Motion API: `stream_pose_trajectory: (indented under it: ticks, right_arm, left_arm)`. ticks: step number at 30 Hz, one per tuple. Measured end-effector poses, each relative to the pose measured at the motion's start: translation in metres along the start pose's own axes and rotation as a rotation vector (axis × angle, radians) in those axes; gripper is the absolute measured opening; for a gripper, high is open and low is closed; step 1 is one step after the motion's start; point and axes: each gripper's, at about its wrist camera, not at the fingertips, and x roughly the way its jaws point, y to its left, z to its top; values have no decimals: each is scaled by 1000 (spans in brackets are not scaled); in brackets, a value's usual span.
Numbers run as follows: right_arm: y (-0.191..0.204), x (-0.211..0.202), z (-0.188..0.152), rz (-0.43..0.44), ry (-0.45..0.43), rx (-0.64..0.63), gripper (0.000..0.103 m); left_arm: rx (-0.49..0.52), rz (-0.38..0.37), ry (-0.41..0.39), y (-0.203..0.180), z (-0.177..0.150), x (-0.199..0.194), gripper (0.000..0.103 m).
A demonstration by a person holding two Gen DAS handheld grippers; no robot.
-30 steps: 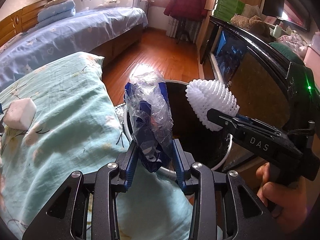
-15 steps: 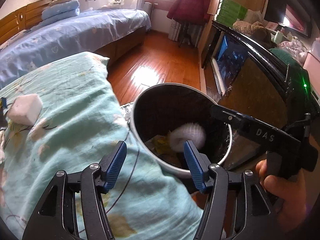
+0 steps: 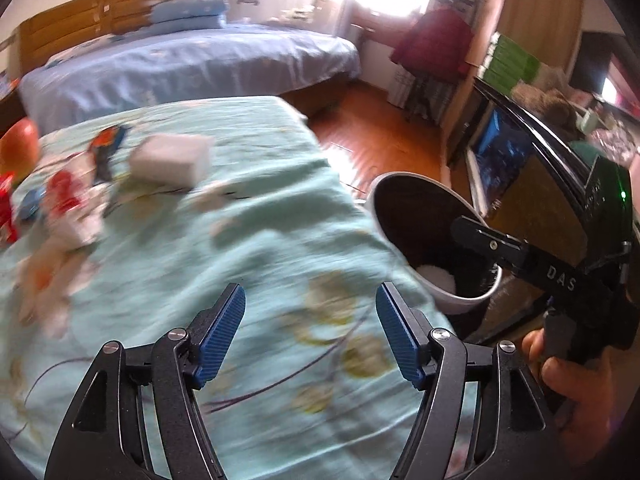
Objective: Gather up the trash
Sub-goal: 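Move both tools back over the remaining trash on the bed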
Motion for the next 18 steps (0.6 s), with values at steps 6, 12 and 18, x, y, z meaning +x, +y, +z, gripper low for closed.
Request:
stream_pose_trajectory:
  ticks: [6,12,18]
  right_arm:
    - [34,10,-8,55,26,-43,82]
    - [71,19,-17,87,49,-101,82]
    - [102,28,-25,115,78,-143,82]
  left_arm:
    - [-66,58,-23,41,-12,-19,69]
    - [-137,100,-35,81,-23,-33,69]
    - [-198,142,-55,116,-31,-47,69]
